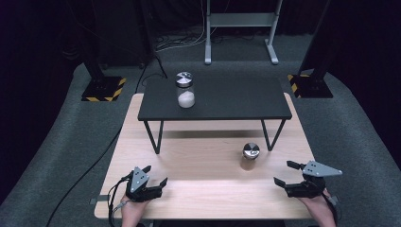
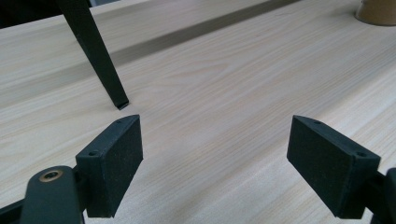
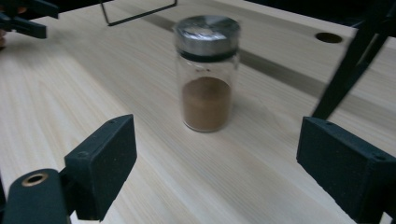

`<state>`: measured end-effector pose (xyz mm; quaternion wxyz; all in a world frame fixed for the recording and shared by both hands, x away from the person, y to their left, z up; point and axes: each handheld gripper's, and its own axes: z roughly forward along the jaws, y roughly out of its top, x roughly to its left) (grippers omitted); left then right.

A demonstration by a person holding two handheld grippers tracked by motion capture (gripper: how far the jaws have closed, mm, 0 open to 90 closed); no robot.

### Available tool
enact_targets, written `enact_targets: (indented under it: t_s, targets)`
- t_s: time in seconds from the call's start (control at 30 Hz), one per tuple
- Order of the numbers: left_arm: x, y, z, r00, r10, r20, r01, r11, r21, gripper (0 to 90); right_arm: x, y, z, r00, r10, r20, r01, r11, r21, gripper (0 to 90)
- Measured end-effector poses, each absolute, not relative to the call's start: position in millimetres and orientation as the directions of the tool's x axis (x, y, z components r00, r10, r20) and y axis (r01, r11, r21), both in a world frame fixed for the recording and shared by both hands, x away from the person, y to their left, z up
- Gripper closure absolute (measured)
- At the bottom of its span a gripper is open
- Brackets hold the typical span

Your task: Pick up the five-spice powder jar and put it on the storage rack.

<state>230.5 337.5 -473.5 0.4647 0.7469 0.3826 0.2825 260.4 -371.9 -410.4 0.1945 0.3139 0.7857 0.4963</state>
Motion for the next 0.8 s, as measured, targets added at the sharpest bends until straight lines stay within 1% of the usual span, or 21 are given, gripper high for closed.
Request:
enact_targets:
  t_s: [0.17, 0.3, 0.5, 0.63, 0.73, 0.8]
  targets:
    - [230.8, 337.5, -473.4, 0.548, 0.834, 0.065, 0.31, -0.275, 0.91, 17.7, 280.5, -355.9, -392.4, -0.765, 0.643, -0.019, 0.288, 0.368, 0.884, 10.9]
    - [231.1, 337.6, -473.3, 0.549, 0.833, 0.064, 0.311, -0.275, 0.91, 17.6, 297.2, -341.5, -385.8, -0.782, 0.623, -0.03, 0.29, 0.405, 0.867, 10.9]
    - [231.1, 337.6, -473.4, 0.549, 0.833, 0.066, 0.309, -0.276, 0.91, 17.6, 320.7, -324.1, -390.6, -0.793, 0.61, -0.01, 0.317, 0.425, 0.848, 10.7]
    - [231.2, 337.9, -473.6, 0.549, 0.833, 0.064, 0.309, -0.274, 0.911, 17.7, 331.1, -310.0, -394.1, -0.785, 0.62, -0.019, 0.33, 0.443, 0.834, 11.4]
    - [231.6, 338.6, -473.5, 0.55, 0.833, 0.063, 0.31, -0.273, 0.911, 17.7, 340.5, -304.7, -396.8, -0.794, 0.607, -0.002, 0.336, 0.442, 0.832, 11.9]
    - [231.9, 338.8, -473.8, 0.551, 0.833, 0.058, 0.31, -0.269, 0.912, 17.6, 345.8, -298.0, -398.1, -0.793, 0.609, -0.002, 0.343, 0.45, 0.824, 10.5]
